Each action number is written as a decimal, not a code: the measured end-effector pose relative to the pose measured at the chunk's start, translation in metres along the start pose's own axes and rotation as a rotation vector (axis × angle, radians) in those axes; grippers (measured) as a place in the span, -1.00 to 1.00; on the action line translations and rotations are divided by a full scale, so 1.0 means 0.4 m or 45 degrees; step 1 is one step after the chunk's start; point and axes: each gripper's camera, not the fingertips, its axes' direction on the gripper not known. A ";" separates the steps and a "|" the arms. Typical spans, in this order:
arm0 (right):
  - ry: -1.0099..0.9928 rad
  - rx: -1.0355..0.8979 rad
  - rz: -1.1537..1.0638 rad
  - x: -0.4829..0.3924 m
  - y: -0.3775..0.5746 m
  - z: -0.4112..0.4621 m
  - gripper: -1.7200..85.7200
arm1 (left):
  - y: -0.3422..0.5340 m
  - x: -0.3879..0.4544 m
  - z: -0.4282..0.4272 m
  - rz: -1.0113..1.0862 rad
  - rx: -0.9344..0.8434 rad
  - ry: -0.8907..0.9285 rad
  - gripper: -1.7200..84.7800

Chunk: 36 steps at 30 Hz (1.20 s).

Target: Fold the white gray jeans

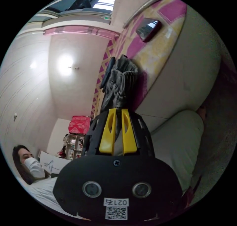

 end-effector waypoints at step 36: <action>0.270 -0.898 -1.434 -0.453 0.083 0.810 -0.81 | -0.514 0.145 0.899 0.448 -0.499 -0.370 -0.97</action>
